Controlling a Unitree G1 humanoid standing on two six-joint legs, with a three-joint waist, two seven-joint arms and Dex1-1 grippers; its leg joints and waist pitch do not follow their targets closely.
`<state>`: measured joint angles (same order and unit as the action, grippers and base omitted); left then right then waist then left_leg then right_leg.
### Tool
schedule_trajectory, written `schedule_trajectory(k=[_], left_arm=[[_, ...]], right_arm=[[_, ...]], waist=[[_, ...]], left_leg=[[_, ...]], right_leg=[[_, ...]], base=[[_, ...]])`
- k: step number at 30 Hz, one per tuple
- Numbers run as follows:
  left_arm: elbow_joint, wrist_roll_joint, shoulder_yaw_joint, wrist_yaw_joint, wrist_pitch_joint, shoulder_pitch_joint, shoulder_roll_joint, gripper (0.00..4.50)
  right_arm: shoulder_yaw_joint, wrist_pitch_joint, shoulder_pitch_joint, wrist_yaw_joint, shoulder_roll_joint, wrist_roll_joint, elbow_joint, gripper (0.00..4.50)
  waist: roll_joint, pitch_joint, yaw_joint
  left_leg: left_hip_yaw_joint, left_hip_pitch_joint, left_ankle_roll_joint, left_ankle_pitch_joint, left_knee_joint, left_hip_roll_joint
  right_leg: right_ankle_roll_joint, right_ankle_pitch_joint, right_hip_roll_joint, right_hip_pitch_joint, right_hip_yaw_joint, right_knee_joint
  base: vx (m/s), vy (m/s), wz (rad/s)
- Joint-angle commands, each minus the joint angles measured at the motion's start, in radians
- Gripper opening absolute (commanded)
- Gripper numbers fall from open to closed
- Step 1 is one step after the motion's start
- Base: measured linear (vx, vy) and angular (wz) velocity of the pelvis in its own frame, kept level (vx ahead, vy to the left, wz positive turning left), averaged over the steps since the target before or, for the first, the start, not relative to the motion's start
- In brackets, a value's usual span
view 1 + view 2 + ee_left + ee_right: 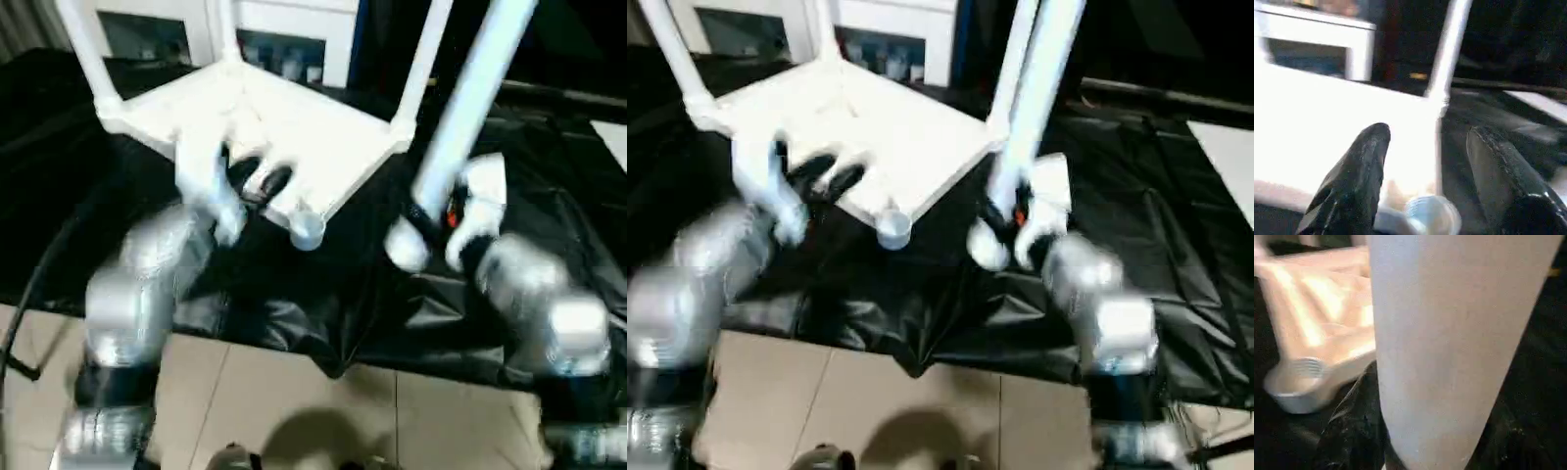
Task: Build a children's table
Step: Pick table leg
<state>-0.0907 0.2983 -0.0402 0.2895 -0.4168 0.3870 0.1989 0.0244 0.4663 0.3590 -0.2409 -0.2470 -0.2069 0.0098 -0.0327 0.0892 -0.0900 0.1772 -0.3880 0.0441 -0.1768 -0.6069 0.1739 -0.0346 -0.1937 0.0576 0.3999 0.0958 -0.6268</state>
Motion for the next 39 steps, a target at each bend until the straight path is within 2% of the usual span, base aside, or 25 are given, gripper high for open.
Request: schedule_trajectory(k=[1, 4, 6, 7, 10, 13, 16, 17, 18, 19, 20, 22, 24, 25, 26, 28, 29, 31, 32, 33, 34, 36, 37, 38, 39], left_arm=[[0.009, -0.089, 0.044, -0.098, 0.089, -0.052, -0.014, 2.86], [0.031, -0.119, 0.079, -0.124, 0.108, -0.092, 0.0, 2.86], [0.034, -0.137, 0.091, -0.137, 0.113, -0.115, 0.012, 2.86], [0.041, -0.145, 0.077, -0.143, 0.118, -0.123, 0.007, 2.86], [0.053, -0.171, 0.052, -0.149, 0.142, -0.127, -0.009, 2.86], [0.053, -0.198, 0.056, -0.177, 0.172, -0.138, -0.035, 2.86], [0.045, -0.205, 0.074, -0.191, 0.183, -0.15, -0.04, 2.86], [0.043, -0.206, 0.08, -0.196, 0.185, -0.152, -0.039, 2.86], [0.043, -0.208, 0.084, -0.201, 0.187, -0.153, -0.039, 2.86], [0.045, -0.209, 0.085, -0.203, 0.189, -0.151, -0.038, 2.86], [0.048, -0.211, 0.086, -0.204, 0.191, -0.149, -0.037, 2.86], [0.057, -0.213, 0.075, -0.221, 0.198, -0.137, -0.04, 2.86], [0.067, -0.218, 0.06, -0.238, 0.193, -0.122, -0.047, 2.86], [0.071, -0.22, 0.044, -0.235, 0.196, -0.107, -0.054, 2.86], [0.072, -0.22, 0.043, -0.234, 0.196, -0.106, -0.055, 2.86], [0.082, -0.235, 0.036, -0.241, 0.204, -0.093, -0.06, 2.86], [0.083, -0.231, 0.038, -0.245, 0.195, -0.093, -0.062, 2.86], [0.085, -0.228, 0.039, -0.254, 0.195, -0.098, -0.067, 2.86], [0.083, -0.232, 0.046, -0.256, 0.195, -0.102, -0.065, 2.86], [0.08, -0.234, 0.049, -0.263, 0.196, -0.106, -0.067, 2.86], [0.077, -0.238, 0.05, -0.271, 0.185, -0.11, -0.067, 2.86], [0.074, -0.23, 0.051, -0.256, 0.181, -0.114, -0.07, 2.86], [0.072, -0.231, 0.047, -0.257, 0.178, -0.116, -0.073, 2.86], [0.072, -0.235, 0.042, -0.256, 0.177, -0.116, -0.079, 2.86], [0.07, -0.228, 0.036, -0.25, 0.184, -0.118, -0.086, 2.86]], right_arm=[[-0.048, -0.088, -0.042, 0.077, -0.013, 0.113, -0.049, 1.81], [-0.031, -0.108, -0.084, 0.11, 0.02, 0.104, -0.059, 1.81], [0.002, -0.11, -0.112, 0.138, 0.069, 0.068, -0.072, 1.81], [0.004, -0.114, -0.13, 0.142, 0.091, 0.056, -0.079, 1.81], [-0.002, -0.126, -0.148, 0.148, 0.121, 0.055, -0.085, 1.81], [-0.016, -0.148, -0.129, 0.136, 0.126, 0.056, -0.061, 1.81], [-0.023, -0.155, -0.123, 0.13, 0.124, 0.059, -0.05, 1.81], [-0.024, -0.157, -0.122, 0.131, 0.126, 0.061, -0.048, 1.81], [-0.025, -0.159, -0.121, 0.132, 0.127, 0.062, -0.045, 1.81], [-0.027, -0.161, -0.121, 0.13, 0.129, 0.062, -0.044, 1.81], [-0.027, -0.161, -0.121, 0.126, 0.134, 0.066, -0.045, 1.81], [-0.025, -0.16, -0.122, 0.124, 0.144, 0.068, -0.049, 1.81], [-0.023, -0.158, -0.121, 0.126, 0.148, 0.067, -0.051, 1.81], [-0.023, -0.159, -0.12, 0.127, 0.148, 0.066, -0.057, 1.81], [-0.023, -0.16, -0.12, 0.127, 0.148, 0.065, -0.057, 1.81], [-0.021, -0.167, -0.117, 0.13, 0.143, 0.062, -0.055, 1.81], [-0.017, -0.168, -0.114, 0.132, 0.14, 0.061, -0.056, 1.81], [-0.014, -0.17, -0.111, 0.129, 0.136, 0.059, -0.057, 1.81], [-0.014, -0.169, -0.11, 0.129, 0.134, 0.062, -0.056, 1.81], [-0.012, -0.166, -0.106, 0.128, 0.131, 0.063, -0.053, 1.81], [-0.012, -0.159, -0.102, 0.126, 0.129, 0.07, -0.05, 1.81], [-0.014, -0.153, -0.095, 0.128, 0.122, 0.089, -0.041, 1.81], [-0.014, -0.154, -0.092, 0.125, 0.122, 0.089, -0.038, 1.81], [-0.015, -0.156, -0.09, 0.123, 0.122, 0.087, -0.036, 1.81], [-0.014, -0.159, -0.088, 0.122, 0.122, 0.082, -0.036, 1.81]], waist=[[0.007, -0.083, 0.001], [0.008, -0.078, -0.02], [0.011, -0.077, -0.045], [0.017, -0.077, -0.049], [0.024, -0.074, -0.035], [0.046, -0.074, 0.059], [0.038, -0.063, 0.086], [0.013, -0.062, 0.088], [-0.025, -0.067, 0.043], [-0.032, -0.07, 0.02], [-0.012, -0.078, 0.049], [-0.027, -0.054, 0.048], [0.011, -0.067, 0.055], [0.068, -0.073, 0.118], [0.068, -0.073, 0.118], [0.073, -0.07, 0.103], [0.073, -0.077, 0.102], [0.077, -0.083, 0.097], [0.075, -0.086, 0.094], [0.065, -0.085, 0.086], [0.06, -0.085, 0.085], [0.005, -0.096, 0.081], [-0.013, -0.082, 0.041], [-0.013, -0.078, 0.031], [0.0, -0.066, 0.031]], left_leg=[[-0.018, 0.021, 0.004, -0.124, 0.064, 0.059], [-0.02, 0.002, -0.075, -0.138, 0.032, 0.042], [-0.063, -0.04, -0.118, -0.105, -0.05, 0.055], [-0.09, -0.056, -0.108, -0.108, -0.08, 0.061], [-0.078, -0.03, -0.14, -0.054, -0.009, 0.042], [-0.029, 0.09, -0.269, -0.182, 0.097, 0.032], [-0.027, 0.07, -0.274, -0.277, 0.153, 0.062], [-0.013, 0.071, -0.231, -0.343, 0.15, 0.061], [0.009, 0.032, -0.113, -0.433, 0.029, 0.016], [-0.027, 0.015, -0.087, -0.384, -0.107, 0.003], [-0.157, -0.104, -0.012, -0.209, -0.225, -0.035], [-0.153, -0.074, 0.051, -0.196, -0.17, -0.021], [-0.125, -0.022, -0.064, -0.085, -0.026, -0.018], [-0.14, 0.052, -0.153, -0.117, 0.07, 0.017], [-0.14, 0.052, -0.153, -0.117, 0.07, 0.017], [-0.175, 0.036, 0.113, -0.233, 0.087, 0.082], [-0.219, 0.062, 0.202, -0.314, 0.116, 0.148], [-0.246, 0.064, 0.134, -0.332, 0.133, 0.197], [-0.231, 0.051, 0.101, -0.335, 0.132, 0.184], [-0.182, 0.031, 0.03, -0.405, 0.14, 0.114], [-0.172, 0.027, 0.016, -0.428, 0.141, 0.088], [-0.126, -0.015, 0.013, -0.407, 0.073, 0.011], [-0.099, -0.042, -0.031, -0.216, -0.005, -0.003], [-0.103, -0.041, -0.033, -0.139, -0.021, 0.003], [-0.099, -0.043, -0.002, -0.137, 0.04, 0.024]], right_leg=[[-0.119, -0.168, 0.096, -0.056, -0.075, 0.085], [-0.114, -0.303, 0.181, -0.081, -0.127, 0.12], [-0.145, -0.419, 0.293, -0.104, -0.19, 0.153], [-0.185, -0.421, 0.313, -0.106, -0.202, 0.155], [-0.227, -0.354, 0.2, -0.082, -0.129, 0.132], [-0.091, -0.251, 0.005, 0.017, -0.001, 0.017], [0.036, -0.147, 0.012, 0.022, 0.035, -0.08], [0.051, -0.145, 0.058, 0.015, 0.009, -0.036], [0.043, -0.357, 0.239, -0.005, -0.127, 0.118], [0.024, -0.493, 0.347, -0.011, -0.219, 0.183], [0.006, -0.538, 0.372, -0.094, -0.22, 0.149], [-0.114, -0.535, 0.293, -0.081, -0.137, 0.155], [-0.19, -0.466, 0.168, -0.074, -0.068, 0.131], [-0.113, -0.202, -0.02, 0.013, 0.005, -0.053], [-0.113, -0.202, -0.02, 0.013, 0.005, -0.053], [-0.065, 0.006, 0.011, 0.002, -0.021, -0.035], [-0.03, -0.048, 0.019, 0.005, -0.034, -0.045], [0.044, -0.171, 0.016, 0.023, -0.04, -0.107], [0.053, -0.175, 0.013, 0.017, -0.042, -0.116], [0.032, -0.119, 0.01, -0.004, -0.042, -0.091], [0.025, -0.099, 0.018, -0.011, -0.048, -0.067], [-0.004, -0.078, 0.124, -0.048, -0.111, 0.038], [0.053, -0.25, 0.23, -0.063, -0.142, 0.106], [0.052, -0.318, 0.236, -0.062, -0.142, 0.113], [-0.014, -0.472, 0.158, -0.061, -0.084, 0.104]], base=[[0.0, 0.0, 0.0], [0.0, 0.0, 0.0], [-0.007, 0.031, -0.04], [-0.014, 0.108, -0.11], [-0.021, 0.163, -0.06], [-0.039, 0.237, 0.08], [-0.058, 0.227, 0.09], [-0.071, 0.186, 0.04], [-0.09, 0.144, 0.07], [-0.066, 0.176, -0.06], [-0.066, 0.176, -0.06], [-0.061, 0.246, -0.26], [-0.086, 0.279, -0.08], [-0.079, 0.296, 0.15], [-0.079, 0.296, 0.15], [-0.094, 0.241, 0.05], [-0.098, 0.215, 0.04], [-0.104, 0.107, 0.1], [-0.116, 0.086, 0.13], [-0.127, 0.059, 0.11], [-0.118, -0.01, 0.02], [-0.115, -0.04, -0.08], [-0.119, -0.06, -0.27], [-0.119, -0.06, -0.27], [-0.105, -0.008, -0.29]])
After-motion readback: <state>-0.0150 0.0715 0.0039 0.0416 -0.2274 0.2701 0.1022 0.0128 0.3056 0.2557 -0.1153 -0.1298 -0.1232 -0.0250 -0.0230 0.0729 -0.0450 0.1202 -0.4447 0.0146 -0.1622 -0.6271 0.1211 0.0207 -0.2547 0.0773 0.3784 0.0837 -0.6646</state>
